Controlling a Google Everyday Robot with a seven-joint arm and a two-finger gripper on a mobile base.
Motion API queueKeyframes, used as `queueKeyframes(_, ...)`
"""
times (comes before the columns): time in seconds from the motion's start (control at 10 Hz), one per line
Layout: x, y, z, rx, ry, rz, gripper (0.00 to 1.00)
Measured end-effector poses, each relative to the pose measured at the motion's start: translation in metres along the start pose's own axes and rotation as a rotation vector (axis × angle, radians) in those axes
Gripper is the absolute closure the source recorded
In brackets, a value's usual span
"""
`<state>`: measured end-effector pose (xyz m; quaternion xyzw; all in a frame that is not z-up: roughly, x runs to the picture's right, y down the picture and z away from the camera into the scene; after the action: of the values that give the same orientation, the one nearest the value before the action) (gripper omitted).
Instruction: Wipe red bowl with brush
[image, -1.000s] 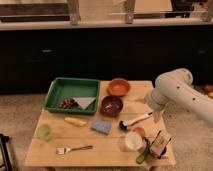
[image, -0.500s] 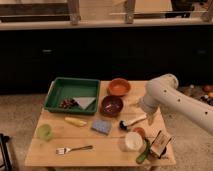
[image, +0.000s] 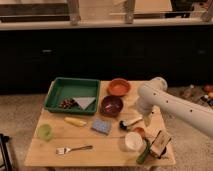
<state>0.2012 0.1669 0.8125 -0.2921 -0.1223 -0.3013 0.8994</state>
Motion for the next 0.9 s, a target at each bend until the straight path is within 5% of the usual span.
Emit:
queueKeyframes(0.5,0.017,0.006,0.032,-0.066,0.026,0.028,0.2)
queueKeyframes(0.9,0.035,0.011,0.044,-0.055,0.04,0.01,0.2)
